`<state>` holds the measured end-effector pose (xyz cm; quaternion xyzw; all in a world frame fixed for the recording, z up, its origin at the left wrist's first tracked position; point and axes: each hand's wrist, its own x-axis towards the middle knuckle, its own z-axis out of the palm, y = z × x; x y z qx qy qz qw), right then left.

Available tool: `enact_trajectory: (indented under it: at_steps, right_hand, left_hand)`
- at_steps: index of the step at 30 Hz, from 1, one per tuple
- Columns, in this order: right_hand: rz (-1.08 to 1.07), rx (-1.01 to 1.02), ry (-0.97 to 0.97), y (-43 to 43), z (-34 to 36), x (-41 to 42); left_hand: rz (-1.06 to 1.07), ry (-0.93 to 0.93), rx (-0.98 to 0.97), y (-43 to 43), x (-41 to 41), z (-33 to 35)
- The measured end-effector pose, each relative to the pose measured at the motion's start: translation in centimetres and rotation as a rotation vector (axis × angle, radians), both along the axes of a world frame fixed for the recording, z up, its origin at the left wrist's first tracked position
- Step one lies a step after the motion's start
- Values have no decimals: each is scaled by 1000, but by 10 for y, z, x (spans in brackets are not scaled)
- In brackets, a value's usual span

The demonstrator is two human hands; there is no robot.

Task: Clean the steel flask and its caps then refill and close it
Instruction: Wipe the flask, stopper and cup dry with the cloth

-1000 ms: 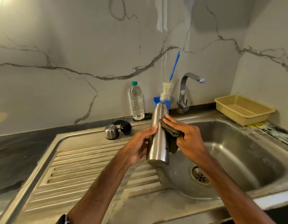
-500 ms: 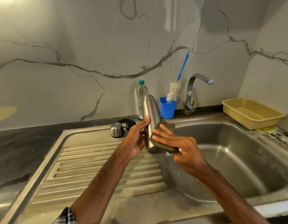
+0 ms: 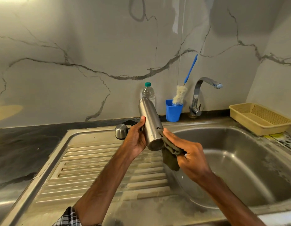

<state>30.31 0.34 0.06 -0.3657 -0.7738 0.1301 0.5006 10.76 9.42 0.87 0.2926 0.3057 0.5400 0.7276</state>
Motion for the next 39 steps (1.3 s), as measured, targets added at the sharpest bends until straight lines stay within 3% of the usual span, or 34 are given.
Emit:
enact_trajectory:
  at_steps: [3,5,9,14,20,24,27,30,33,39]
  right_hand:
    - [57,109,-33,-5,0,-3]
    - [60,22,53,-1,1,-1]
    - [-34,-138,151,4,-1,1]
    - [-179,-130,128,6,7,5]
    - [-422,-130,193,16,25,39]
    - [-516,-220,290,25,26,57]
    - [-424,-357,386,23,26,52]
    - [-326,-356,472,17,30,42]
    - [-149,-386,570,6,37,30]
    - [-41,-279,498,-11,33,7]
  left_hand:
    - [-16,-33,36,2,-1,1]
    - [-46,-25,52,-1,-2,4]
    - [-112,133,115,-15,8,10]
    - [-235,390,301,-23,18,8]
    - [-422,565,310,-36,30,9]
    - [-484,476,263,-42,31,15]
    - [-424,299,161,-49,34,25]
    - [-305,109,91,-43,31,29]
    - [-166,40,40,-36,23,31]
    - [-49,-62,5,-30,18,32]
